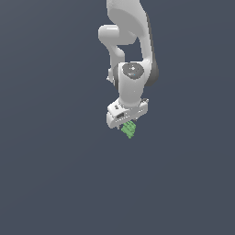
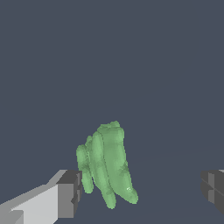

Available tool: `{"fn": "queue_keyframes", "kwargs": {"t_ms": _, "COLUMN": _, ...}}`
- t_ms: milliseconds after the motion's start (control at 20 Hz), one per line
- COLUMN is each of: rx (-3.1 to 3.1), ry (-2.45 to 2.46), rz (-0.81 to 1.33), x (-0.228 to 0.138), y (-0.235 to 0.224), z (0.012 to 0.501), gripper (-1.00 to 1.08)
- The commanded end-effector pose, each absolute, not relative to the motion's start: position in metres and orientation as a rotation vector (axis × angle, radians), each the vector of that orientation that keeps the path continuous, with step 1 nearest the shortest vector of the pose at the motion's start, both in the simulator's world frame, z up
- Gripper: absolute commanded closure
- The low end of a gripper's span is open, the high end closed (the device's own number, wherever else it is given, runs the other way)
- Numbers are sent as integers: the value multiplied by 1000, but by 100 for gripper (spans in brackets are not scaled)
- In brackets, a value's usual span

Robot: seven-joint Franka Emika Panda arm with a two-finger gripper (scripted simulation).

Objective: Pick up the object and move it to a goal position.

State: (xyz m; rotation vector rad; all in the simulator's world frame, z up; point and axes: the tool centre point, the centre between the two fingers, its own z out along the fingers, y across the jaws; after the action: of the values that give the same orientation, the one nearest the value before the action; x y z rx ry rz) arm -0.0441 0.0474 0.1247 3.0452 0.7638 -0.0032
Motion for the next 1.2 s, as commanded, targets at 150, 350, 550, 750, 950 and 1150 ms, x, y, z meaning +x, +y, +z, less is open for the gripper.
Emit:
{"fn": "queue_keyframes", "kwargs": {"t_ms": 150, "rx": 2990, "ry": 960, "rz": -1, "x": -60, "y": 61, "z": 114, "gripper": -92}}
{"fn": "queue_keyframes", "kwargs": {"t_ms": 350, "rx": 2964, "ry": 1042, "rz": 0, "x": -68, "y": 66, "z": 110, "gripper": -92}}
{"fn": "queue_keyframes", "kwargs": {"t_ms": 550, "rx": 2951, "ry": 1076, "rz": 0, "x": -71, "y": 69, "z": 108, "gripper": -92}}
{"fn": "queue_keyframes", "kwargs": {"t_ms": 750, "rx": 2954, "ry": 1069, "rz": -1, "x": -70, "y": 68, "z": 107, "gripper": -92}}
{"fn": "queue_keyframes", "kwargs": {"t_ms": 950, "rx": 2953, "ry": 1072, "rz": 0, "x": -71, "y": 69, "z": 97, "gripper": -92}}
{"fn": "queue_keyframes", "kwargs": {"t_ms": 1150, "rx": 2952, "ry": 1076, "rz": 0, "x": -72, "y": 69, "z": 77, "gripper": -92}}
